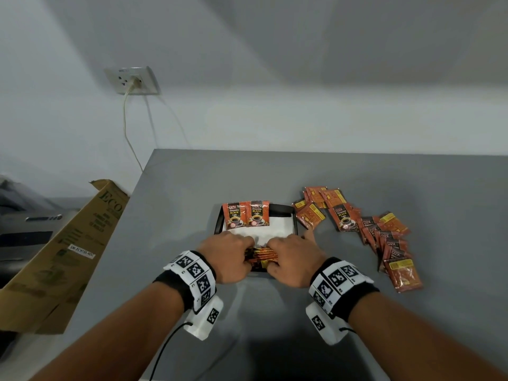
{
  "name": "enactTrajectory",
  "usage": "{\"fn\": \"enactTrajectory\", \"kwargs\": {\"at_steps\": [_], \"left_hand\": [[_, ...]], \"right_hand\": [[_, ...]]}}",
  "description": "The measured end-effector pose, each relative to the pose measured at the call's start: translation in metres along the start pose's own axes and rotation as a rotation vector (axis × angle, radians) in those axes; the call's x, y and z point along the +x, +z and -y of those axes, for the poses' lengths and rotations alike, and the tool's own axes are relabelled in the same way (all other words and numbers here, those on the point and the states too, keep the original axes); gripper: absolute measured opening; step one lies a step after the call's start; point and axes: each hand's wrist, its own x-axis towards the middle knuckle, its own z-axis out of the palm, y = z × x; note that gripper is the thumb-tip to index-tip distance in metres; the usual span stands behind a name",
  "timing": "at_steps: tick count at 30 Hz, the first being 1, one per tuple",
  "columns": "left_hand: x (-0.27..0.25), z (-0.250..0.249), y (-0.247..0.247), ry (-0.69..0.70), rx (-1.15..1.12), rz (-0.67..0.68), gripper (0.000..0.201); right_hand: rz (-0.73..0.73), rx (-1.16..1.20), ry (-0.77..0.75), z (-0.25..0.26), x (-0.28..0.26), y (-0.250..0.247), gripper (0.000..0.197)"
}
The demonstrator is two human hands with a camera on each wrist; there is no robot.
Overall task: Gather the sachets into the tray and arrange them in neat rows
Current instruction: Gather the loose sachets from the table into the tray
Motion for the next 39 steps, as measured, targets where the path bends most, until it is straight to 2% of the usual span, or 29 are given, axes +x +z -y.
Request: {"fn": "enactTrajectory", "kwargs": {"at_steps": [11, 15, 21, 25, 29, 32, 35, 37, 39], "left_hand": [[0.0, -0.001, -0.001, -0.011, -0.041, 0.014, 0.053], [-0.004, 0.003, -0.002, -0.024, -0.076, -0.036, 0.07], [-0.007, 0.005, -0.002, -0.015, -0.101, -0.011, 0.07], [-0.007, 0.005, -0.01, 0.016, -0.174, -0.072, 0.076], [0.002, -0.02, -0.026, 0.08, -0.233, -0.246, 0.069], [0.018, -0.058, -0.038, 0.09, -0.309, -0.343, 0.047], [0.045, -0.104, -0.044, 0.091, -0.345, -0.363, 0.026], [0.067, -0.133, -0.039, 0.084, -0.328, -0.289, 0.026], [0.085, -0.16, -0.024, 0.072, -0.211, -0.148, 0.036]], "right_hand": [[0.037, 0.051, 0.029, 0.004, 0.001, 0.003, 0.043], [-0.018, 0.056, 0.016, 0.002, -0.002, 0.004, 0.05], [-0.031, 0.067, -0.001, 0.003, -0.007, 0.003, 0.055], [-0.147, 0.183, 0.033, -0.005, -0.016, -0.013, 0.064], [-0.325, 0.283, 0.258, -0.065, -0.035, -0.03, 0.039], [-0.432, 0.285, 0.58, -0.117, -0.055, -0.028, 0.028], [-0.355, 0.341, 0.859, -0.152, -0.08, -0.021, 0.043], [-0.222, 0.392, 0.951, -0.164, -0.094, -0.01, 0.067], [-0.13, 0.41, 0.964, -0.171, -0.106, 0.004, 0.085]]}}
